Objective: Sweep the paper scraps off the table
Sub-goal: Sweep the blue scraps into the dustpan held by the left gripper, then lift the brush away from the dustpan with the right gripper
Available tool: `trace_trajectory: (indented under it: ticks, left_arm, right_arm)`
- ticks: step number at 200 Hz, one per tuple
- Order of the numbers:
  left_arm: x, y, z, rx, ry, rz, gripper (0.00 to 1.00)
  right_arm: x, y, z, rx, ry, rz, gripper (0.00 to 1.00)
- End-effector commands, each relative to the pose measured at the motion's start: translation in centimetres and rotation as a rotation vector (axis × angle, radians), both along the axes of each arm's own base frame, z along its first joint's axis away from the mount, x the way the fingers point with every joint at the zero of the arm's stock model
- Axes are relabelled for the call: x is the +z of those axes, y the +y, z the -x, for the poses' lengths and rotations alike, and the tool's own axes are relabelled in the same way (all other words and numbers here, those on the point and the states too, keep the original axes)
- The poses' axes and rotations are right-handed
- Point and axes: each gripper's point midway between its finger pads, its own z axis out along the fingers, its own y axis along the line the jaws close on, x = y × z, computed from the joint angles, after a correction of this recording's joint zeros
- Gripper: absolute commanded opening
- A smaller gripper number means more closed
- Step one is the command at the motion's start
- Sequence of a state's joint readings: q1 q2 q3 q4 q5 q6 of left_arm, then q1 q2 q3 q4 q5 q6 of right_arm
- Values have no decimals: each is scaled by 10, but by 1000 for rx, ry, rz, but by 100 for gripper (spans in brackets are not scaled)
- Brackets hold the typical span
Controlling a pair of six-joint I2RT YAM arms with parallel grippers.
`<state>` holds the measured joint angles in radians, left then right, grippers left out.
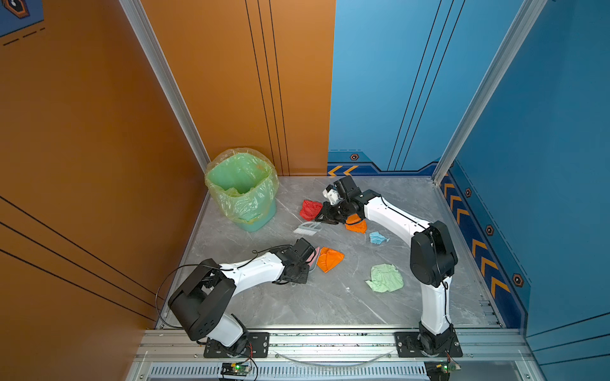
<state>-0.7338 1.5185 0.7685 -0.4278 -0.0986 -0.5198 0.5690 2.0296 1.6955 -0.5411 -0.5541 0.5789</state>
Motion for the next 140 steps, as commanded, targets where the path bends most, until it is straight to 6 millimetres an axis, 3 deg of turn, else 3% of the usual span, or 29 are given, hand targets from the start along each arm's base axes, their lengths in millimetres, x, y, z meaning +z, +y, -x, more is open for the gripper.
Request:
trace_trajectory:
  ticks: [1, 64, 140]
  left_arm:
    - [-13, 3, 14, -15, 77, -5, 0]
    - [-17, 5, 13, -9, 85, -16, 0]
    - [-12, 5, 7, -4, 53, -20, 0]
  right_arm:
    - [-12, 6, 24, 61, 57, 8, 0]
    - [2, 8, 62, 82, 211, -83, 0]
    - [20, -6, 23, 12, 122, -102, 0]
